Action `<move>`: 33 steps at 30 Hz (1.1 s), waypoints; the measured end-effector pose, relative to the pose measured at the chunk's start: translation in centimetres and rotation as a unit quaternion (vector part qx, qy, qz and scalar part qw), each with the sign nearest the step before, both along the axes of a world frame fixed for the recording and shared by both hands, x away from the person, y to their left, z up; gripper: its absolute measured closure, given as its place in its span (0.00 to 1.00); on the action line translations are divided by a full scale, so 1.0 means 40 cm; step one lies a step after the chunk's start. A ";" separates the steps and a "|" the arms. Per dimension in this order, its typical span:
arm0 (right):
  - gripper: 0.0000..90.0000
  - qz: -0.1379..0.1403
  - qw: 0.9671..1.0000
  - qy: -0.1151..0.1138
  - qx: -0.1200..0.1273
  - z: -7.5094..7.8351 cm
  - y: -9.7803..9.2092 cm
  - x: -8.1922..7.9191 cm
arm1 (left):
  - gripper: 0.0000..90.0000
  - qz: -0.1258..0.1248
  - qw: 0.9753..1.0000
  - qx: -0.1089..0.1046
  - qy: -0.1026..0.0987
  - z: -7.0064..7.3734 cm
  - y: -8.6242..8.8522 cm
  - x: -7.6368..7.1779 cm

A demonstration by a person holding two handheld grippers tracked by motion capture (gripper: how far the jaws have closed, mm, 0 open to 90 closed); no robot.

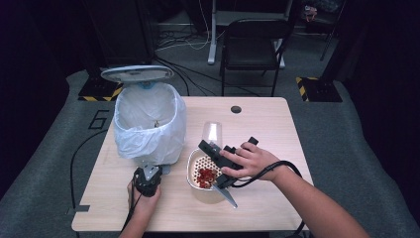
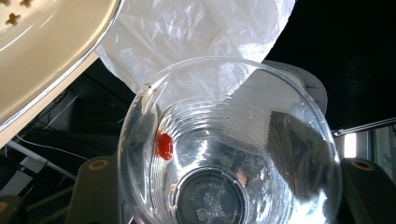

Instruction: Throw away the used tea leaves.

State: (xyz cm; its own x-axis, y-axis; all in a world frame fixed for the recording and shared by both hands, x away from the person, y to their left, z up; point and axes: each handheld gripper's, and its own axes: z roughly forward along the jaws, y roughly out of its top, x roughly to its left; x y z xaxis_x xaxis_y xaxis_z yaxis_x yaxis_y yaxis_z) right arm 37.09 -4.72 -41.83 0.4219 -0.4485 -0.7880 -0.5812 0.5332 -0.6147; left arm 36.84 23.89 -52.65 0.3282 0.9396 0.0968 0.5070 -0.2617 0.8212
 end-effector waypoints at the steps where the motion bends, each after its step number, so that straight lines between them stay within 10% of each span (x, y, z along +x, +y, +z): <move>1: 0.40 0.000 1.000 0.000 0.000 0.000 0.000 0.000 | 1.00 0.000 1.000 0.000 0.000 0.000 0.000 0.000; 21: 0.40 0.018 0.999 0.036 -0.001 0.024 0.012 -0.002 | 1.00 0.001 1.000 0.000 -0.001 0.000 0.000 0.000; 22: 0.40 -0.006 0.997 0.061 0.042 0.018 -0.001 -0.001 | 1.00 0.000 1.000 0.001 -0.001 0.000 0.000 0.000; 29: 0.40 0.001 0.994 0.085 0.066 0.045 0.013 0.001 | 1.00 0.003 1.000 -0.004 -0.003 -0.001 -0.002 0.000; 30: 0.40 -0.001 0.987 0.103 0.123 0.049 0.011 0.003 | 1.00 0.005 1.000 -0.004 -0.007 -0.002 -0.003 0.001; 32: 0.40 -0.001 0.983 0.123 0.138 0.058 0.013 0.004 | 1.00 -0.003 1.000 0.020 -0.005 0.003 0.005 0.000; 33: 0.40 -0.007 0.969 0.174 0.177 0.066 0.011 0.009 | 1.00 0.000 1.000 0.015 -0.006 0.002 0.003 0.001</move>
State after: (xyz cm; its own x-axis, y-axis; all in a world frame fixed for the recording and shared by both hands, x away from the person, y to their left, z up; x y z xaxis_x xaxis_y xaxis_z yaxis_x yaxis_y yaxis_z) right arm 37.45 -4.28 -39.19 0.0997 -0.1274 -0.9868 -0.7112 0.6845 -0.1602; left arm 36.87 24.01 -52.58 0.3264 0.9363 0.1294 0.4969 -0.2864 0.8192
